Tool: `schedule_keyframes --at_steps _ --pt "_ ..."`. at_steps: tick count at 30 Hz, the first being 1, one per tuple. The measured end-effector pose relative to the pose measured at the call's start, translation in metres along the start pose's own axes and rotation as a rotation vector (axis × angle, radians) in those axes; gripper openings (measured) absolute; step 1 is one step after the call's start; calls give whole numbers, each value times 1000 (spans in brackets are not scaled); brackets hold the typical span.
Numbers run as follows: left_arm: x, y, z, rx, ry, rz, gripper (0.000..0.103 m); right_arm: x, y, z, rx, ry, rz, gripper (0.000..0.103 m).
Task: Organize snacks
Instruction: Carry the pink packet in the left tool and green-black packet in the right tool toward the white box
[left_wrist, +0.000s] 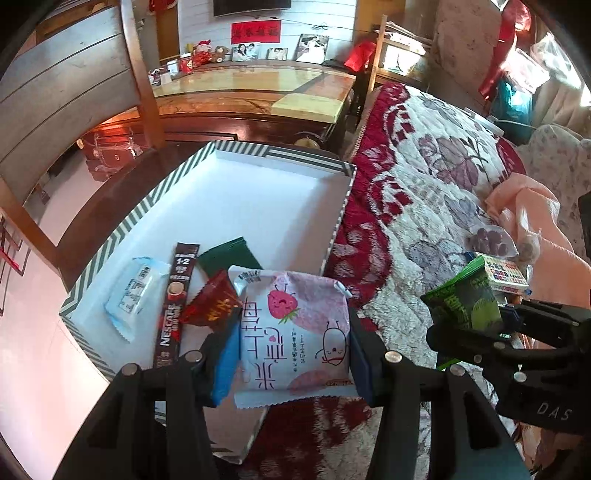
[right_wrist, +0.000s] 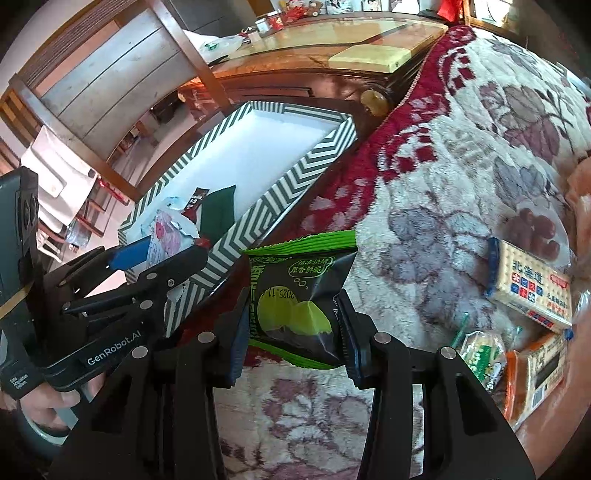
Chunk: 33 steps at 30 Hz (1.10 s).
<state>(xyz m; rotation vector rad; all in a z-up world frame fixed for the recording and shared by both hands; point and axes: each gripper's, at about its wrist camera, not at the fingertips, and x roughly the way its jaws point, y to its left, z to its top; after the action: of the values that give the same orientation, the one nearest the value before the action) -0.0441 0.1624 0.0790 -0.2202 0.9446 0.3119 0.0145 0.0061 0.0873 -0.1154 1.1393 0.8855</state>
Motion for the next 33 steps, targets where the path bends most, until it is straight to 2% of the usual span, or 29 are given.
schedule_keyframes --at_steps 33 --pt "0 78 3 -152 5 64 55 43 75 34 -169 85 33 42"
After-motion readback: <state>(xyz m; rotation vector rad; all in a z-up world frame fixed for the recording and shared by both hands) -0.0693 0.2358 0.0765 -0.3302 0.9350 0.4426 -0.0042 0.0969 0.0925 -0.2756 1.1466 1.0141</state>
